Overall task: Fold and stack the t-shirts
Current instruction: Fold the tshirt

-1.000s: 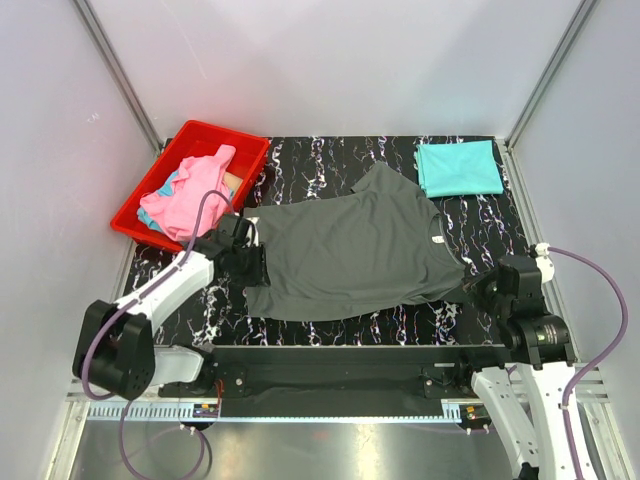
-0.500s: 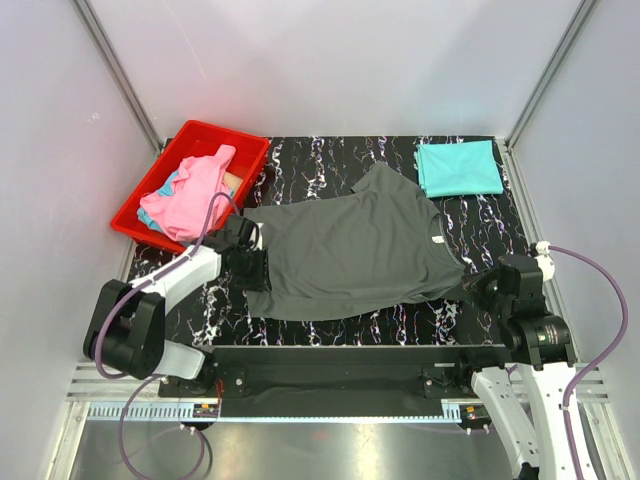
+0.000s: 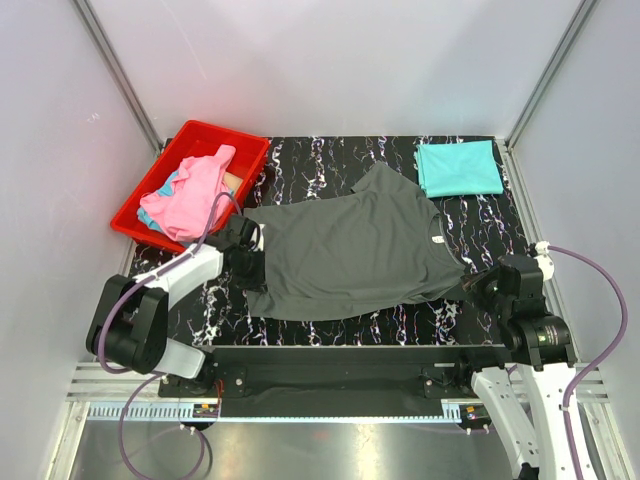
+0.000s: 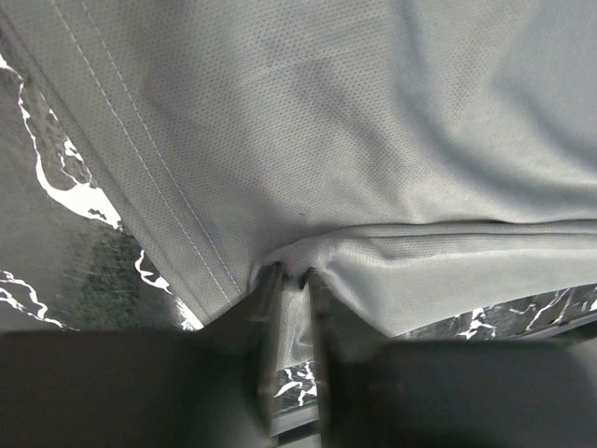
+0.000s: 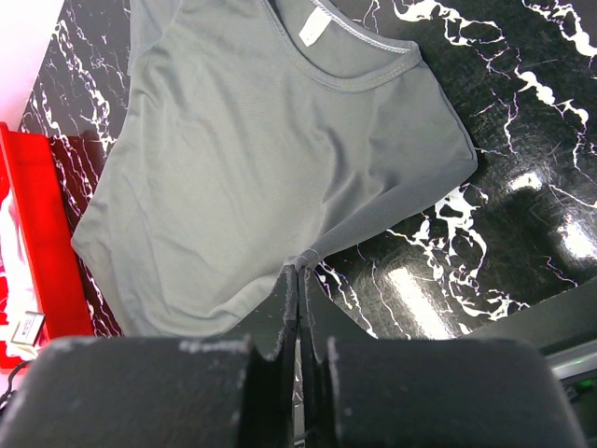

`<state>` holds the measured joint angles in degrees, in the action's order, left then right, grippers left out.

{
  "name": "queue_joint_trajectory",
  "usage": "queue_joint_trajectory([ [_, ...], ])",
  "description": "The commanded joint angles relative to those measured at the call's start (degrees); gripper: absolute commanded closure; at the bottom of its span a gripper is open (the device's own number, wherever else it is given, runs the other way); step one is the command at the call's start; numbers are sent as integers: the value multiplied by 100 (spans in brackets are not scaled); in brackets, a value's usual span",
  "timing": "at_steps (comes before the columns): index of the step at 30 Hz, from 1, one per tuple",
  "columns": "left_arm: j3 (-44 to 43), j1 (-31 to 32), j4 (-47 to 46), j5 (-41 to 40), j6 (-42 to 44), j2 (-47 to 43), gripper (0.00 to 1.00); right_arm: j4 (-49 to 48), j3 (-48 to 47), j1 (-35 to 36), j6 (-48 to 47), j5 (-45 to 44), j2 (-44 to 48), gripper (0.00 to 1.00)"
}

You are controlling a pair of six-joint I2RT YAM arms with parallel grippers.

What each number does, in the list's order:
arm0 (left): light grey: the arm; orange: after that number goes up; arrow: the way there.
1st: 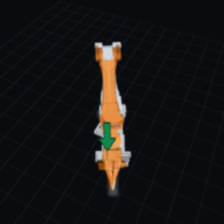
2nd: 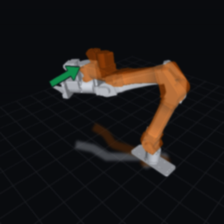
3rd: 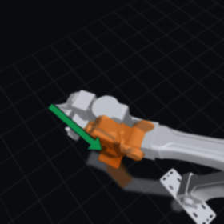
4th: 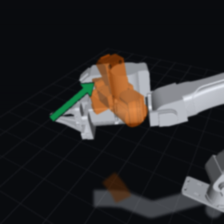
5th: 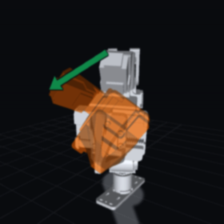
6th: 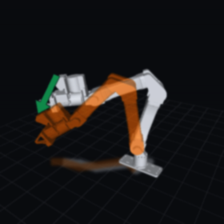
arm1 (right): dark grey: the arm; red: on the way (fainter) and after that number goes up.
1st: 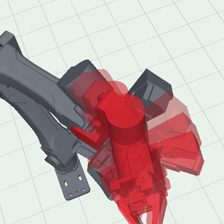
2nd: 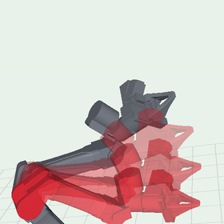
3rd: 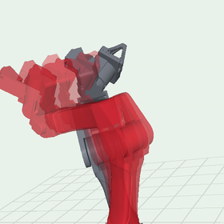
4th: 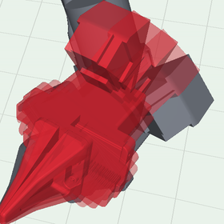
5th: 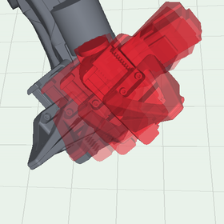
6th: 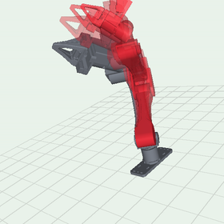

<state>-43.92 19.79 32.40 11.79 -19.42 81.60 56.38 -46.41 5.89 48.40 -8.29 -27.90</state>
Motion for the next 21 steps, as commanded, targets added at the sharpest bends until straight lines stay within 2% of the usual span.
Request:
queue_joint_trajectory([
  [1,-275,-28,-25,-45,70,-179,92,-146,-201,-18,-76,-110,4,100],
  [2,-344,-28,81,-98,53,-232,100,-67,-288,-18,-85,-181,-31,100],
  [9,-407,-28,1066,-897,-421,-1453,100,540,-693,-18,-59,-909,-260,100],
  [12,-450,-28,1242,-749,-589,-1902,100,707,-895,-18,2,-1077,-321,100],
  [16,-521,-28,1523,-731,-852,-2287,100,1006,-1071,-18,108,-1052,-295,100],
  [21,-143,-28,1646,-792,-1328,-3098,100,1279,-949,-9,152,-753,-76,100],
])
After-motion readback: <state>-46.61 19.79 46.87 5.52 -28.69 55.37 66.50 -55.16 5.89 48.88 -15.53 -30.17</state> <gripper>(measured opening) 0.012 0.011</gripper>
